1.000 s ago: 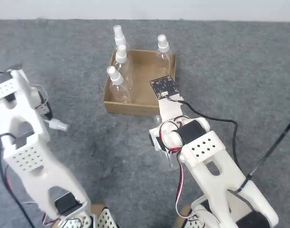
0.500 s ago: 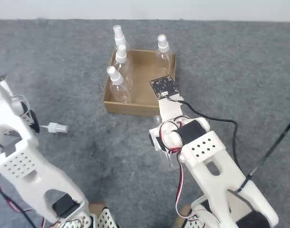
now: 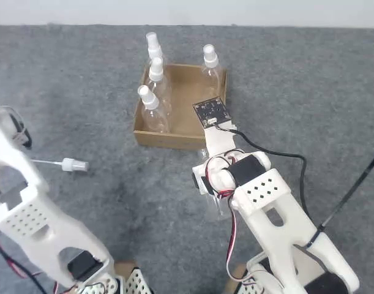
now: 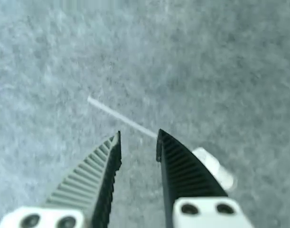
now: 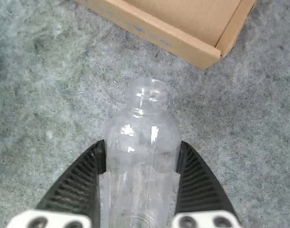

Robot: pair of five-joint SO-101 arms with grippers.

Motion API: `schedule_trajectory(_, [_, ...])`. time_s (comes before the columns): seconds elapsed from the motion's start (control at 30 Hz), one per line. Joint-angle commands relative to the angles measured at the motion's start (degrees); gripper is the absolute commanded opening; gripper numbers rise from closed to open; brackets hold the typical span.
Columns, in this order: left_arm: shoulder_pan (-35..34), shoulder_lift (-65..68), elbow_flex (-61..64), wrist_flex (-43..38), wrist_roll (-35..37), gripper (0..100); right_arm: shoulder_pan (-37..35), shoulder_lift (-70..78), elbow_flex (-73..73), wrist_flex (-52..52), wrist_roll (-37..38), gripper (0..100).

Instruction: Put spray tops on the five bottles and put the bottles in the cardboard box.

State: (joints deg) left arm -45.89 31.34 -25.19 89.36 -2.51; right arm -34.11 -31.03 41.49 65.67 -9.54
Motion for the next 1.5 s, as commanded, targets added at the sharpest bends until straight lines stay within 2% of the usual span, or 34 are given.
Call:
schedule_trajectory(0.0, [-0.6, 2.7, -2.2, -5.7, 0.8, 12, 0.6, -2.5, -0.7, -0.7, -0.3, 2.0])
schedule_trajectory(0.23, [-3.4, 9.7, -2.2, -8.4, -1.1, 12, 0.6, -2.3, -0.7, -0.7, -0.3, 2.0])
schedule_trajectory(0.57, [-4.7, 9.8, -2.2, 8.6, -12.6, 11, 0.6, -2.4, -0.7, -0.8, -0.3, 2.0])
schedule_trajectory(0.87, [-6.0, 9.4, -0.6, 11.2, -15.5, 11, 0.6, -2.4, -0.7, -0.8, -0.3, 2.0])
schedule_trajectory(1.17, [-5.5, -4.4, 11.5, 11.0, -20.8, 11, 0.6, -2.3, -0.7, -0.8, -0.3, 2.0])
schedule_trajectory(1.47, [1.6, -17.2, 18.4, 10.9, -26.0, 12, 0.7, -2.3, -0.7, -0.8, -0.3, 2.0])
